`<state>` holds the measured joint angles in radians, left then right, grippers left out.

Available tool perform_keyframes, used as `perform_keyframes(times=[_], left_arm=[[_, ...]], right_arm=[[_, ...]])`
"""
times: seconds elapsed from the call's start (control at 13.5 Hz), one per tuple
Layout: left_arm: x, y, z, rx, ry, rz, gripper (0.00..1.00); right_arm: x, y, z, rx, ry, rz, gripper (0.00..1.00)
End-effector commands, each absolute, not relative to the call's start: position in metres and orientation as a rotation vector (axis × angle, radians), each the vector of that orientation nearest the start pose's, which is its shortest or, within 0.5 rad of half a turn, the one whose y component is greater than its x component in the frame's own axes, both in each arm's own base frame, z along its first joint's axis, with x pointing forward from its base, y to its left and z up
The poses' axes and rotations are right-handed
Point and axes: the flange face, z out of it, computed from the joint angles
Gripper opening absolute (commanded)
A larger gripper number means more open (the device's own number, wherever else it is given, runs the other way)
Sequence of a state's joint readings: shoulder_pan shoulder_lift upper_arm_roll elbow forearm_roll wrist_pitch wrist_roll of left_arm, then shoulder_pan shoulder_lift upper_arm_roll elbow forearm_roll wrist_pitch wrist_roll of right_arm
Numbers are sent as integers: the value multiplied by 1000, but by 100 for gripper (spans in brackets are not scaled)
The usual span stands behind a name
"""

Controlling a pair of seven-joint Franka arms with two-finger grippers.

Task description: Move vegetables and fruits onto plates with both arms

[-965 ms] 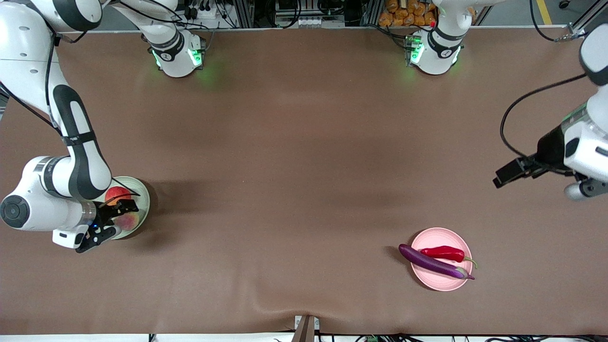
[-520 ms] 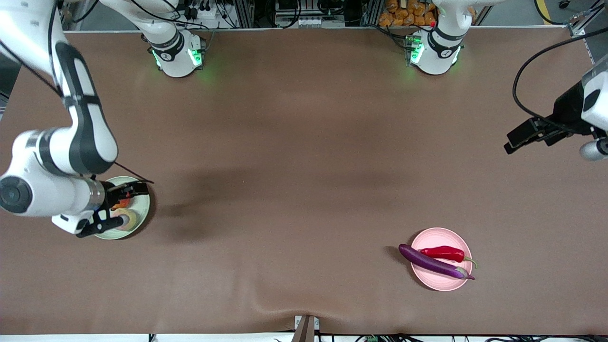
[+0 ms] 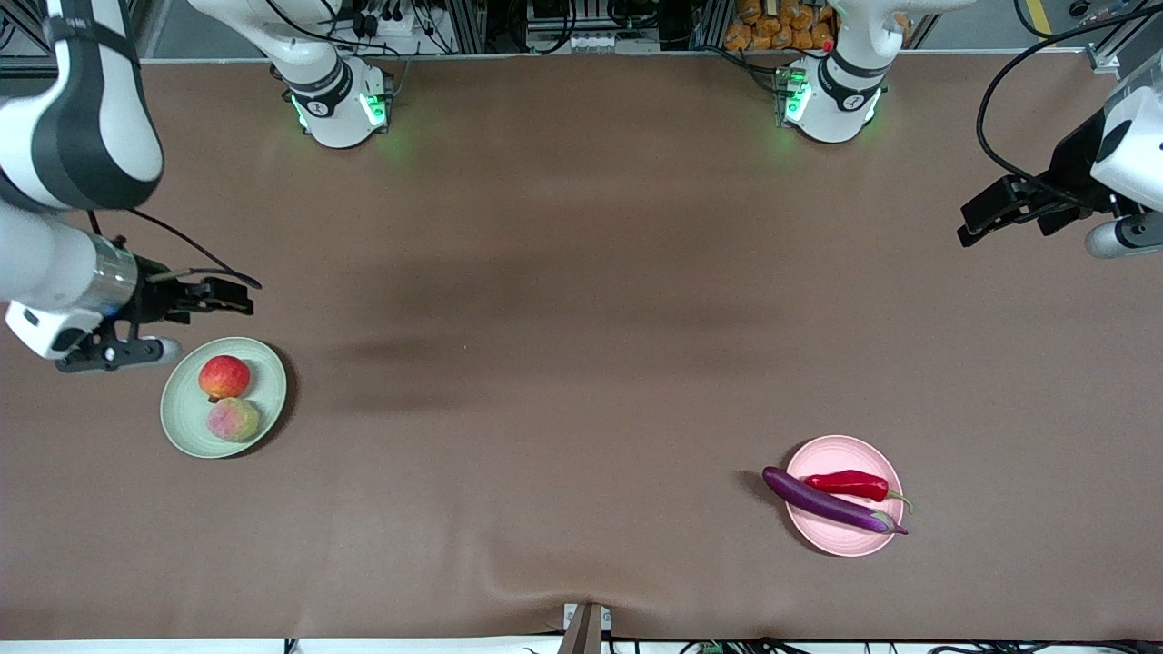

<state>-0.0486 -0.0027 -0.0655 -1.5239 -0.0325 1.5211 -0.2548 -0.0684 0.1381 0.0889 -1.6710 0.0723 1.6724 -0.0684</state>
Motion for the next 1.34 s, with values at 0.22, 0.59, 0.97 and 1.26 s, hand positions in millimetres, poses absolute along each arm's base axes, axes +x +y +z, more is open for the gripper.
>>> perform_keyframes(times=[0.22,0.59,0.97,1.26], left_arm=[[543,-22,645,-3152,-152,-83,100],[542,-12,648,-3151,-159,-76,100],[541,-3,648,-3149,-171,-67,100],[539,-3,647,-3149,-166,-45,100]], right_arm=[[533,-14,584,-3052,107,180,100],[514,-25,638,-3089,113,108,100],[531,-26,649,-3104,96,61,100],[533,-28,646,-3139,128,75,100]])
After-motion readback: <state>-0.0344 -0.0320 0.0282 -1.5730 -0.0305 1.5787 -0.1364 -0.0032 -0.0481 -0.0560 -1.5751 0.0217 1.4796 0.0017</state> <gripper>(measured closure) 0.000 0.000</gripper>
